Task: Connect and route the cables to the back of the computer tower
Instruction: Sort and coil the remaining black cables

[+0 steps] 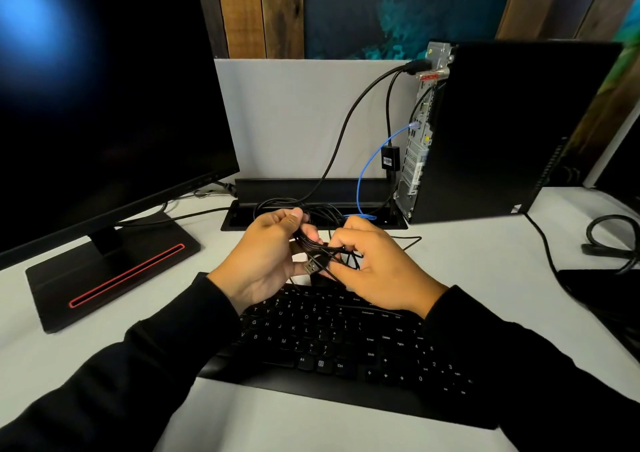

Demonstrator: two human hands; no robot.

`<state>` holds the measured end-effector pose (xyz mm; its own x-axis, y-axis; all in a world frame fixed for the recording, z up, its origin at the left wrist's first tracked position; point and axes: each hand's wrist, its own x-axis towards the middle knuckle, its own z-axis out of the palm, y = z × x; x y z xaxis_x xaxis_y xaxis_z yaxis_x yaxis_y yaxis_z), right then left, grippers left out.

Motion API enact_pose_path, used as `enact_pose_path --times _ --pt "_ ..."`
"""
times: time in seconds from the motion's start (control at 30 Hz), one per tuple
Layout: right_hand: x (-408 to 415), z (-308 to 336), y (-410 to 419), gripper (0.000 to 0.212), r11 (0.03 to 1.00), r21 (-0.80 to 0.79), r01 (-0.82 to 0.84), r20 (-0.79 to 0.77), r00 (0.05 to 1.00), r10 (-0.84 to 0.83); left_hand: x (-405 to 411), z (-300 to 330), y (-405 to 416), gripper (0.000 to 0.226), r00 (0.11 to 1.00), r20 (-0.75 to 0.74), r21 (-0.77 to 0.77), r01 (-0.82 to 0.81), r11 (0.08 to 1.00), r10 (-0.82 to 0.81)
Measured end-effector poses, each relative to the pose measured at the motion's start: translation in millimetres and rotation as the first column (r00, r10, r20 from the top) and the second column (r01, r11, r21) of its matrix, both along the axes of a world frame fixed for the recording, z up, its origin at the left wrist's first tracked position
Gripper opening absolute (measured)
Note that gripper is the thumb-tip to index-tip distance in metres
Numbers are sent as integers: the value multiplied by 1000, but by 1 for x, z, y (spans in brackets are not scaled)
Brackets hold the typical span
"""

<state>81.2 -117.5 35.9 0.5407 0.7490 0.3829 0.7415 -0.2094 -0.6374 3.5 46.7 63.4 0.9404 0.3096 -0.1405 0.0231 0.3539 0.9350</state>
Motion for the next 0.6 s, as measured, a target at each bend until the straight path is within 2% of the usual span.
enact_pose_path --times 0.07,0.1,0.2,0.27,0.4,0.53,0.6 --pt "5 -3 -2 15 999 -50 -1 26 1000 2 -1 0 5 20 1000 -26 135 9 991 -5" --pt "8 -5 -3 18 997 -78 8 60 998 -3 -1 0 6 20 999 -36 204 16 979 -9" --pt "16 -10 -4 29 986 -139 91 303 952 -45 -1 1 9 18 999 -51 425 26 905 -5" --pt "19 -10 -6 30 983 -127 130 404 912 -68 -2 0 11 16 999 -50 518 22 855 4" --pt "21 -6 -8 29 990 -106 88 361 932 -44 -1 -3 12 14 1000 -25 438 16 899 -6" --pt "15 -2 -8 13 993 -113 -46 120 991 60 1 -5 10 17 998 -2 284 62 957 -64" --pt "13 -1 -10 15 993 -81 -89 -19 996 87 2 -7 9 18 997 15 195 68 978 -72"
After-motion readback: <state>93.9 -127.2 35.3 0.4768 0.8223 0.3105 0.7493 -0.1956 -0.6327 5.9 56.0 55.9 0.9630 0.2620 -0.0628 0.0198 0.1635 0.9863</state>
